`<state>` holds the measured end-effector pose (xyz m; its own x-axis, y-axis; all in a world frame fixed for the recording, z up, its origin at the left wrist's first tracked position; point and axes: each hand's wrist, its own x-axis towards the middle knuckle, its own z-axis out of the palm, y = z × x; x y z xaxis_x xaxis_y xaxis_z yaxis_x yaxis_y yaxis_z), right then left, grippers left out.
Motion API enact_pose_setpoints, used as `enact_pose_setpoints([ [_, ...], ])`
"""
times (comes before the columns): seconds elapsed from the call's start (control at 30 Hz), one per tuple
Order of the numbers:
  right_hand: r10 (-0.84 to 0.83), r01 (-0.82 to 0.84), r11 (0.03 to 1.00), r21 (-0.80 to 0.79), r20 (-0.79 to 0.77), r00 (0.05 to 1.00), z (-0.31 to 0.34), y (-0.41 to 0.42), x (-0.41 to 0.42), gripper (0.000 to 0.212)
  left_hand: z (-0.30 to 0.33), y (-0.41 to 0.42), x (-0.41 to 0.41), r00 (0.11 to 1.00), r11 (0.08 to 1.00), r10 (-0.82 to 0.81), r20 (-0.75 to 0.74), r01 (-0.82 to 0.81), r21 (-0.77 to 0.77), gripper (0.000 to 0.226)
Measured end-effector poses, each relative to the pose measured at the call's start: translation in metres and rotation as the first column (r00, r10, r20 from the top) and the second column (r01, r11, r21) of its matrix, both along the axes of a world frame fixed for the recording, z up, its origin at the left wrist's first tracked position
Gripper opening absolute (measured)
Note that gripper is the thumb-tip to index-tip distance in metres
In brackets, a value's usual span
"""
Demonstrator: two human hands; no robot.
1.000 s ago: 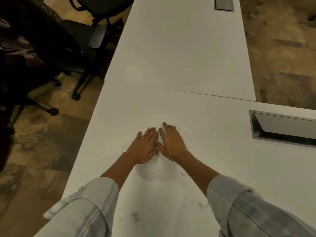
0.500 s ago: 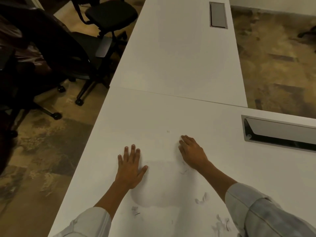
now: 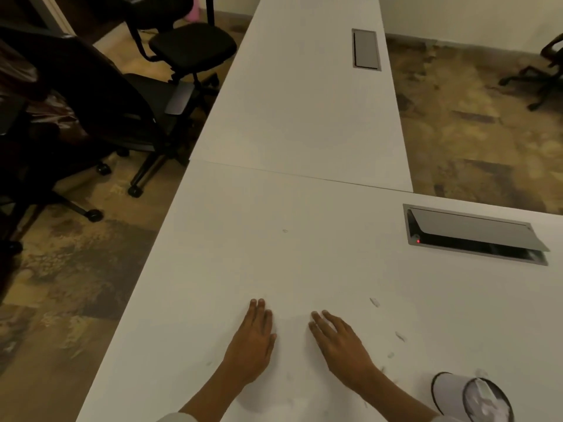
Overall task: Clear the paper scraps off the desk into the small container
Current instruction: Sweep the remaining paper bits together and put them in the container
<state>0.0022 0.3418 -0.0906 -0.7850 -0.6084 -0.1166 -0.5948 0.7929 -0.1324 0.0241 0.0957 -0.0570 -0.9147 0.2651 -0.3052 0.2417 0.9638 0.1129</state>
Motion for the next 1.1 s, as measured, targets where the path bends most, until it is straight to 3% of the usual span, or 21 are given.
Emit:
enact_pose_setpoints([
  [0.07, 0.012, -0.011, 1.000, 0.008, -0.015, 1.000, 0.002, 0.019, 0.012, 0.058, 0.002, -0.003, 0.023, 0.997, 0.996, -0.064, 0.043, 0.066, -0.052, 0.070],
  [0.23, 0.041, -0.032, 0.990, 0.137, -0.062, 0.997, 0.014, 0.058, 0.032, 0.041, 0.007, -0.021, 0.069, 0.986, 0.987, -0.092, 0.136, 0.108, -0.116, 0.066],
  [0.33, -0.066, 0.065, 0.980, 0.186, 0.002, 0.998, 0.022, 0.074, 0.050, 0.055, 0.003, -0.034, 0.082, 0.991, 0.985, -0.132, 0.017, 0.133, -0.113, 0.053],
  [0.47, -0.149, 0.138, 0.980, 0.142, 0.066, 0.987, 0.029, 0.088, 0.080, 0.045, 0.006, -0.044, 0.086, 0.987, 0.985, -0.136, 0.084, 0.144, -0.091, 0.087],
  [0.6, -0.231, 0.216, 0.970, 0.112, 0.148, 0.962, 0.030, 0.093, 0.102, 0.078, 0.001, -0.043, 0.091, 0.997, 0.993, -0.049, 0.060, 0.055, -0.105, 0.091],
  [0.67, -0.263, 0.251, 0.963, 0.097, 0.134, 0.955, 0.034, 0.092, 0.102, 0.069, -0.001, -0.041, 0.091, 0.999, 0.994, -0.022, 0.033, 0.025, -0.107, 0.081],
  [0.8, -0.291, 0.278, 0.956, 0.096, 0.168, 0.942, 0.039, 0.083, 0.087, 0.032, 0.007, -0.031, 0.088, 1.000, 0.996, 0.008, 0.007, -0.007, -0.093, 0.053],
  [0.87, -0.357, 0.353, 0.934, 0.059, 0.188, 0.915, 0.037, 0.080, 0.079, 0.028, 0.009, -0.025, 0.086, 1.000, 0.995, 0.025, -0.002, -0.025, -0.092, 0.042],
  [0.93, -0.513, 0.564, 0.822, -0.086, 0.320, 0.797, 0.042, 0.078, 0.075, 0.032, 0.009, -0.015, 0.084, 0.982, 0.984, 0.177, 0.072, -0.177, -0.005, 0.021],
  [1.0, -0.647, 0.763, 0.576, -0.293, 0.408, 0.645, 0.053, 0.082, 0.078, 0.029, 0.009, 0.004, 0.082, 0.941, 0.933, 0.326, 0.089, -0.335, 0.131, 0.025],
  [1.1, -0.735, 0.842, 0.273, -0.466, 0.463, 0.495, 0.080, 0.105, 0.090, 0.028, 0.021, 0.059, 0.076, 0.915, 0.798, 0.380, 0.137, -0.399, 0.452, 0.020],
])
